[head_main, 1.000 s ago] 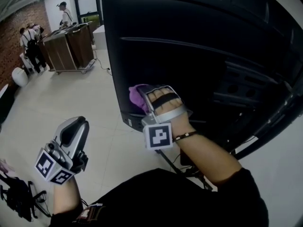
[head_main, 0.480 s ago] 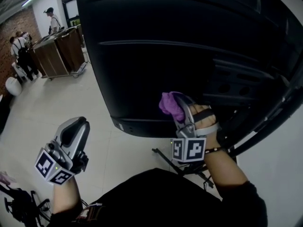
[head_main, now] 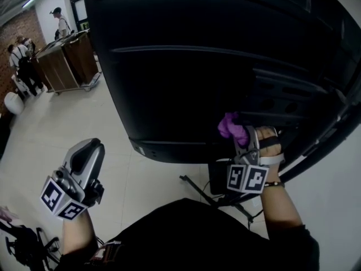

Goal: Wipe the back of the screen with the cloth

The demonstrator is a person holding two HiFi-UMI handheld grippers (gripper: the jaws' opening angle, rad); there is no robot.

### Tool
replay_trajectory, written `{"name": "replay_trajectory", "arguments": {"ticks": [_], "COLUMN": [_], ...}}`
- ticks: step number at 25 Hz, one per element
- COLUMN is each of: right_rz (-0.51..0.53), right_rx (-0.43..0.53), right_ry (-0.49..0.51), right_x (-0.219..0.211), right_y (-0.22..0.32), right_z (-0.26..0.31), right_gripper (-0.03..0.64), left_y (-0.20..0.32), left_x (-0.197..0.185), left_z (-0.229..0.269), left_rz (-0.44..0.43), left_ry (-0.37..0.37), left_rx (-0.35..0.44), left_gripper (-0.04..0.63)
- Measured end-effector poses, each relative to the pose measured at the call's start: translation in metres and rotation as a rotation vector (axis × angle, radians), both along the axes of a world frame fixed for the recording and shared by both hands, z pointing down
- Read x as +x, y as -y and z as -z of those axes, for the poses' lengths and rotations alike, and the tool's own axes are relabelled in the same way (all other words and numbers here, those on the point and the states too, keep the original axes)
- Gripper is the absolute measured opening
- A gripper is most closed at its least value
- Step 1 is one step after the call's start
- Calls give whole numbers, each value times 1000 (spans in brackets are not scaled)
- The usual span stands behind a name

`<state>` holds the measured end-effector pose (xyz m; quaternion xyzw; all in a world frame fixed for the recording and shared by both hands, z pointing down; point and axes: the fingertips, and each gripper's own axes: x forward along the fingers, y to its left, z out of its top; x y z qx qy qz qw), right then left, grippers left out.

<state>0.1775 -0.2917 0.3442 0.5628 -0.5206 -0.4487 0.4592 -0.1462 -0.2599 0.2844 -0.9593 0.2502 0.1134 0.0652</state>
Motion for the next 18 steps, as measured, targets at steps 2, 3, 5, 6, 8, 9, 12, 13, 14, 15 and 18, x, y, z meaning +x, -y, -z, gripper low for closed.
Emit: {"name": "replay_trajectory", "arguments": {"ticks": [2, 3, 5, 6, 8, 9, 12, 13, 14, 15, 18], "right_rz": [-31, -46, -74, -81, -62, -28, 140, 202, 263, 323, 474], "right_rx": [-11, -19, -37, -41, -38, -38, -97, -132, -168, -196, -217], "right_ry": [-12, -15, -10, -1, 26, 42, 53, 32, 1, -32, -121], "right_x": [9, 13, 22, 25, 22, 13, -46, -73, -101, -130, -213], "right_y": [-2, -3, -6, -8, -14, -16, -15, -12, -8, -4, 11], "right_z": [-2, -3, -4, -4, -1, -1, -27, -42, -59, -73, -97], "right_gripper": [118, 118, 118, 117, 115, 115, 117, 117, 117, 117, 117], "left_y": [0, 0, 1, 2, 4, 6, 8, 8, 7, 7, 1], "left_x": [-1, -1, -2, -3, -4, -5, -8, -10, -13, -14, -18], "left_z": [0, 0, -2, -3, -6, -8, -10, -11, -11, -13, -17], "left_rz": [2, 3, 6, 9, 16, 19, 28, 29, 29, 30, 30], "left_ry": [-1, -2, -2, -3, -5, -6, -10, -12, -13, -13, -8], "left_rx": [1, 2, 0, -2, -8, -12, -18, -20, -23, -26, -37], "left_gripper": [58, 58, 58, 58, 58, 58, 58, 58, 58, 58, 58]}}
